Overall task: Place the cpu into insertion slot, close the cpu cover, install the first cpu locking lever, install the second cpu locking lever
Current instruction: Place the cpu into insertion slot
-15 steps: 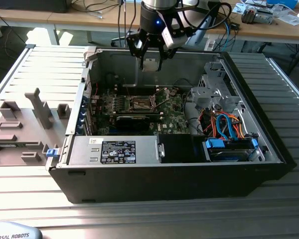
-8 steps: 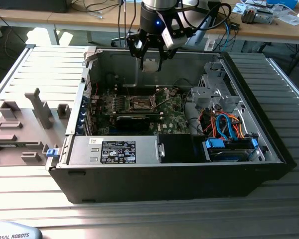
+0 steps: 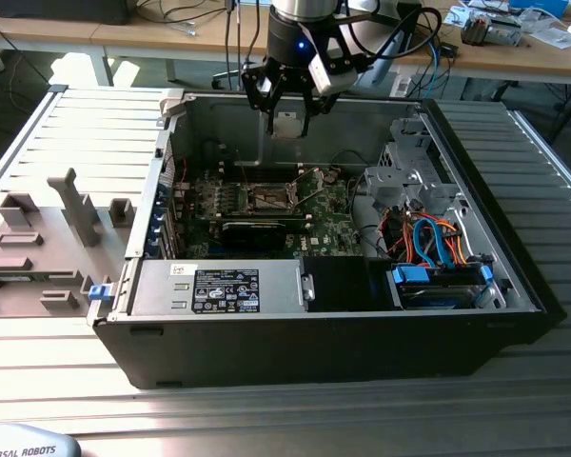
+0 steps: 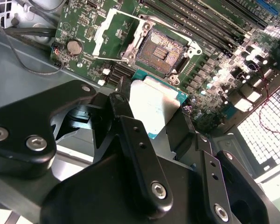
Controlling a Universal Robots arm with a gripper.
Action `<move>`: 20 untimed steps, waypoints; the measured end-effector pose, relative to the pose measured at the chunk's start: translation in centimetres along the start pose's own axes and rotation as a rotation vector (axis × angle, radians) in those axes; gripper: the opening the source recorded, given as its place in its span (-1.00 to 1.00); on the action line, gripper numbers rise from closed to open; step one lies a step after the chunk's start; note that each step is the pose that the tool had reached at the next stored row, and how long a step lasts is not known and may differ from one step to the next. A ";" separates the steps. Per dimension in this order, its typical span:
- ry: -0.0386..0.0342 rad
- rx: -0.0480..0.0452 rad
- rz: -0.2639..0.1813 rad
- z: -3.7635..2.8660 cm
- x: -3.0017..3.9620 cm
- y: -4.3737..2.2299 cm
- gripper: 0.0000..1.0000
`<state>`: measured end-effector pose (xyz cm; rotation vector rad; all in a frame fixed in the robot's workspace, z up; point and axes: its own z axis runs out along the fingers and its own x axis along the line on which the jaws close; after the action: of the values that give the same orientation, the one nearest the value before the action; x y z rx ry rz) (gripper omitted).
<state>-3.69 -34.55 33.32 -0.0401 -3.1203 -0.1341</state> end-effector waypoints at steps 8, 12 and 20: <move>0.0000 -0.0001 0.000 0.16 0.00 -0.04 0.08; 0.0000 -0.0001 0.000 0.23 0.00 -0.05 0.08; 0.0000 0.0000 0.000 0.43 -0.01 -0.09 0.08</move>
<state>-3.69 -34.59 32.89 -0.0401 -3.1203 -0.1342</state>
